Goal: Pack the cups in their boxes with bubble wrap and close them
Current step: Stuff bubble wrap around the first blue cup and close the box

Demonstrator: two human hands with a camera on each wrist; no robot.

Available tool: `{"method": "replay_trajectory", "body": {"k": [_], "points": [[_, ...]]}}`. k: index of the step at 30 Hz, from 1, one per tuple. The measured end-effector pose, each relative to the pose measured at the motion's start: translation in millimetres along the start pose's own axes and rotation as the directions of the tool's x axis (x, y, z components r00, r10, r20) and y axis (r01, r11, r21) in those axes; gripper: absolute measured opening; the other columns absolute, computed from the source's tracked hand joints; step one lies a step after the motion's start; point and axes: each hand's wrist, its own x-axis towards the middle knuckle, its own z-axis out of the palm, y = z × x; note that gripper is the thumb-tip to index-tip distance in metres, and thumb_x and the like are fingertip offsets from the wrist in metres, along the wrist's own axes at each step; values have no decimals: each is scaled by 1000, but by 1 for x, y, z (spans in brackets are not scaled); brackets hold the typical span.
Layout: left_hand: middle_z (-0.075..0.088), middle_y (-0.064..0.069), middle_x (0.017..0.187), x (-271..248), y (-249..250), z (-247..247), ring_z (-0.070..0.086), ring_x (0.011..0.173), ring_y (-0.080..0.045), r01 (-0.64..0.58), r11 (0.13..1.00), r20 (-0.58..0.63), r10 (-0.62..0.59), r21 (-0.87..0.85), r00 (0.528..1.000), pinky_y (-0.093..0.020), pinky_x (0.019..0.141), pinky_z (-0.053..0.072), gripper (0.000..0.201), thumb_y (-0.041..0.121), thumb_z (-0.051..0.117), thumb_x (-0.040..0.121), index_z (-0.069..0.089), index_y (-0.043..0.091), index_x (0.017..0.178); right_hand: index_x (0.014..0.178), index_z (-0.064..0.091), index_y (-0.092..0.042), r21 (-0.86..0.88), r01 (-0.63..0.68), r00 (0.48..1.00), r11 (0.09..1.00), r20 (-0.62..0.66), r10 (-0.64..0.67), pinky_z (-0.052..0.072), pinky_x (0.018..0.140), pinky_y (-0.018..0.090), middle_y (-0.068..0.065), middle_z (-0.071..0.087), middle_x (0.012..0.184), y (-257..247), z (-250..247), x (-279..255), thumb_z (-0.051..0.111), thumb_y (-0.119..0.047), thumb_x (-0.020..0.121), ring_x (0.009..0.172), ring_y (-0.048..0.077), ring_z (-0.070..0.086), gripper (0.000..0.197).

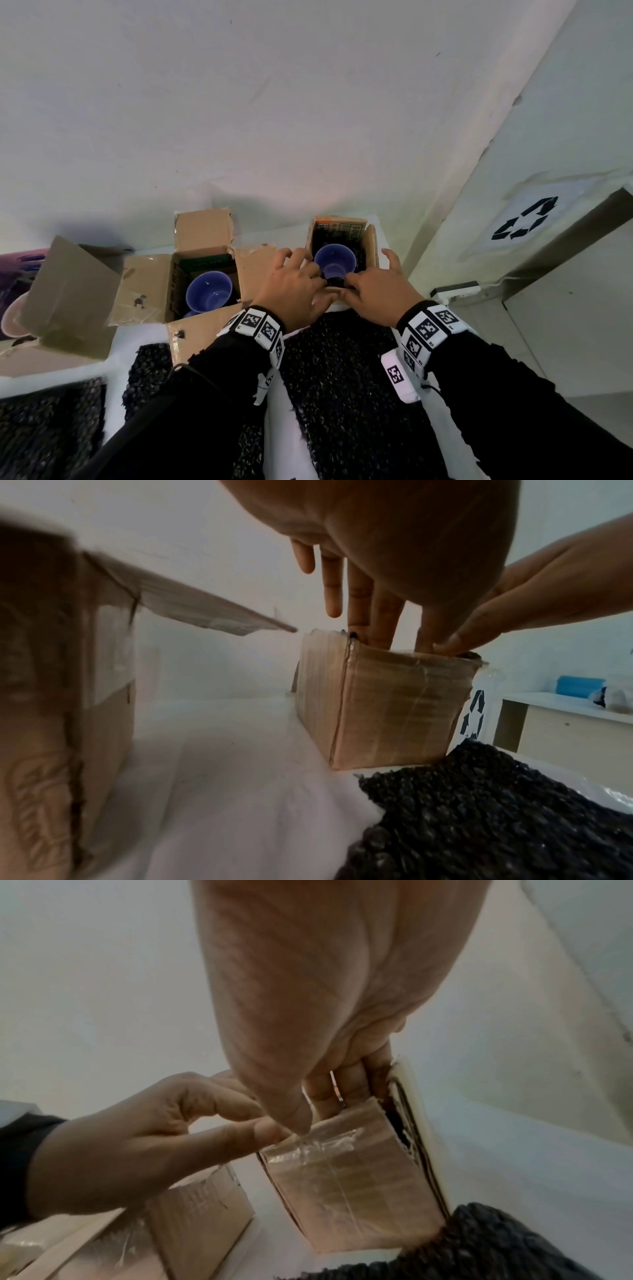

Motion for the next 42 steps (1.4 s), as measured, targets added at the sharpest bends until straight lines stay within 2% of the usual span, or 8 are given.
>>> {"method": "replay_trajectory", "body": {"k": [5, 10, 17, 22, 25, 32, 36, 42], "points": [[67, 12, 98, -3, -5, 4, 52, 107, -23, -4, 1000, -15, 5, 26, 1000, -44, 90, 30, 28, 43, 49, 86, 73, 31, 94, 126, 48, -31, 156, -21, 994, 988, -102, 37, 31, 94, 43, -7, 50, 124, -4, 11, 4, 45, -35, 93, 110, 17, 53, 33], [66, 3, 97, -2, -8, 15, 54, 98, -25, 35, 999, -49, -33, 35, 998, -40, 88, 31, 33, 18, 69, 78, 62, 23, 110, 122, 57, -36, 164, 2, 998, 986, -60, 8, 17, 92, 39, -11, 49, 121, 2, 12, 6, 40, -34, 98, 112, 12, 49, 30], [66, 9, 98, -6, 2, 10, 40, 118, -27, 68, 989, -30, -64, 130, 997, -50, 96, 23, 31, 9, 65, 69, 70, 29, 92, 108, 61, -31, 51, -2, 999, 999, 37, 0, 6, 96, 47, -9, 60, 107, 2, 9, 5, 28, -39, 101, 118, 13, 39, 34], [67, 10, 89, 0, 3, 5, 45, 125, -28, 79, 978, 36, -88, 190, 995, -53, 100, 19, 37, 6, 46, 65, 66, 26, 88, 106, 58, -30, 156, -54, 992, 986, -102, 70, 25, 91, 41, -4, 61, 105, 1, 2, 13, 34, -34, 98, 99, 18, 55, 25], [67, 9, 87, 2, 4, 5, 46, 126, -28, 80, 974, 62, -95, 214, 994, -54, 101, 18, 43, 6, 38, 65, 67, 25, 90, 121, 59, -41, 114, -82, 992, 990, -88, 92, 29, 85, 38, -6, 57, 118, 1, 0, 23, 41, -23, 96, 103, 17, 56, 35], [62, 5, 107, 1, 12, 6, 44, 124, -30, 152, 948, 72, -179, 280, 981, -52, 99, 18, 43, 12, 48, 70, 63, 25, 108, 104, 70, -35, -4, -127, 991, 992, -45, 127, 36, 89, 39, -4, 67, 104, 0, -11, 37, 49, -25, 96, 101, 20, 58, 25], [51, 3, 130, 0, 7, 7, 28, 132, -31, 192, 949, 60, -214, 250, 975, -56, 103, 15, 11, 26, 59, 83, 67, 29, 90, 105, 69, -36, -31, -111, 991, 993, -74, 109, 37, 89, 37, -4, 67, 104, 1, -8, 33, 48, -22, 97, 100, 20, 59, 27], [52, 3, 129, 4, 7, 11, 27, 132, -31, 188, 941, 104, -225, 282, 969, -57, 105, 10, 15, 41, 62, 82, 71, 29, 84, 112, 66, -33, -57, -88, 992, 994, -101, 82, 37, 88, 36, -4, 66, 110, 4, -4, 27, 43, -15, 97, 100, 20, 59, 33]]}}
